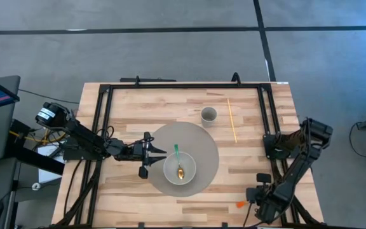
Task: Pick & Place Utensil
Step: Put the orange fork into the gray bowl
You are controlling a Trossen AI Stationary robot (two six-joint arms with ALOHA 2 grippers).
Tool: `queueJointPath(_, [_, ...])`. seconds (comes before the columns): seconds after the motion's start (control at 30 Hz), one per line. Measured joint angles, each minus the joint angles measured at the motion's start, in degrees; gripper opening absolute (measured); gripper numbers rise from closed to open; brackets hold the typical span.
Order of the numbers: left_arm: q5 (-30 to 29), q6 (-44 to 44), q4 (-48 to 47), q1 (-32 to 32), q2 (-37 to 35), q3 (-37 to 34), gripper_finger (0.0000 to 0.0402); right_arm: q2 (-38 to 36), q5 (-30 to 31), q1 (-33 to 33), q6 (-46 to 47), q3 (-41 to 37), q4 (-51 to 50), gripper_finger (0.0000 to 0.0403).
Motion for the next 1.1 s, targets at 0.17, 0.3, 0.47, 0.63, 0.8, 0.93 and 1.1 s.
queueJointPath(0.17, [0.01,0.0,0.02,0.0,0.0,0.0,0.0086,0.06,-1.19,-2.09,0.11,-0.07,0.56,0.0012])
queueJointPath(0.3, [-0.01,0.0,0.0,0.0,0.0,-0.02,0.0086,0.28,-2.96,-4.29,0.16,0.9,0.51,0.0019])
queueJointPath(0.47, [0.01,0.0,0.0,0.0,-0.02,-0.02,0.0086,-0.55,-1.06,-8.77,-0.42,4.5,0.91,0.0008])
queueJointPath(0.63, [0.0,0.0,0.01,0.0,-0.02,-0.02,0.0086,-4.05,3.54,-12.82,-8.67,8.13,0.66,0.001])
queueJointPath(0.8, [-0.01,0.0,0.02,0.0,-0.02,-0.02,0.0086,-9.02,17.13,-16.03,-28.38,11.83,2.46,0.0004])
queueJointPath(0.93, [0.01,0.0,0.02,0.0,-0.02,-0.04,0.0086,-12.96,35.31,-18.15,-44.78,12.26,13.88,0.001])
queueJointPath(1.1, [-0.01,-0.02,0.01,0.0,-0.02,-0.04,0.0086,-12.4,40.28,-23.36,-57.49,12.28,31.61,0.0009])
